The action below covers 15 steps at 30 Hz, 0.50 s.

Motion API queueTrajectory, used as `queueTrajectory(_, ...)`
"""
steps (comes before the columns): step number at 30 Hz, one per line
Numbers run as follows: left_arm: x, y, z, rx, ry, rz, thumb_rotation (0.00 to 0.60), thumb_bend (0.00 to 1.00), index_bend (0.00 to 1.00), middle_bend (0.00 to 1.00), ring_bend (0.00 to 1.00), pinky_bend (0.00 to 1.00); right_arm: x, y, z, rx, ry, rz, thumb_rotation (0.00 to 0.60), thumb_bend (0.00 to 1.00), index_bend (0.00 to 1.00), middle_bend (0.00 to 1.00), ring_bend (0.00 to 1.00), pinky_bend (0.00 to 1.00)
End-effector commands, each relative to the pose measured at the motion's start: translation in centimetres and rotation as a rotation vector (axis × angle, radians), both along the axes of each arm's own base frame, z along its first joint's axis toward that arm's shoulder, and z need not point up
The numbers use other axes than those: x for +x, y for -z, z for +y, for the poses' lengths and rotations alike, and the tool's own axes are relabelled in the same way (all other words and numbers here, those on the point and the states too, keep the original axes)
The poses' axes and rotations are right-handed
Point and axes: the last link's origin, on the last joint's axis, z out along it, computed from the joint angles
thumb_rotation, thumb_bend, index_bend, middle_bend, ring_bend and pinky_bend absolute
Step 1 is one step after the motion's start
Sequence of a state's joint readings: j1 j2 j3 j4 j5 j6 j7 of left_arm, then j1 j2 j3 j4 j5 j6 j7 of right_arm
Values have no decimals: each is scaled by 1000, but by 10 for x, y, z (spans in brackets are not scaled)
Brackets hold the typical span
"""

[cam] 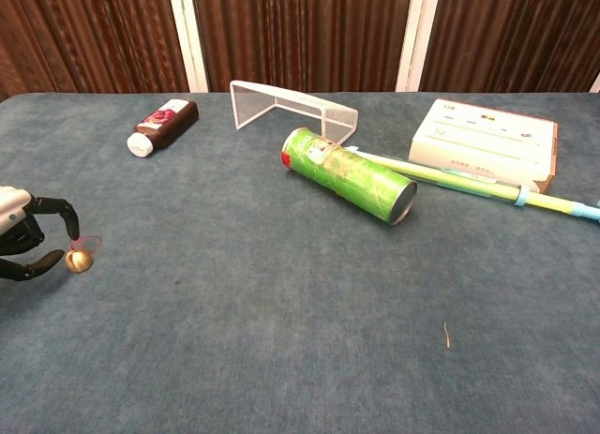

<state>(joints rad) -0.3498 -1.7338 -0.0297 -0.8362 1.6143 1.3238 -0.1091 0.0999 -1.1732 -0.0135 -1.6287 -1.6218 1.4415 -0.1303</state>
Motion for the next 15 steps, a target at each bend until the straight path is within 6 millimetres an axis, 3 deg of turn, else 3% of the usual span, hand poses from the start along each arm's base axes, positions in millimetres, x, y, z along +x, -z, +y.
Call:
queueTrajectory(1, -1, 1, 1, -3, -5, 2, 600, 428, 467, 1000, 934, 1000, 0, 0, 0, 1, 0, 0, 600, 181, 0, 0, 0, 0)
queueTrajectory(15, 0, 5, 4, -12, 1, 8, 600, 429, 508, 1000, 941, 1000, -1, -3, 0, -9, 4, -6, 600, 180, 0, 0, 0, 0)
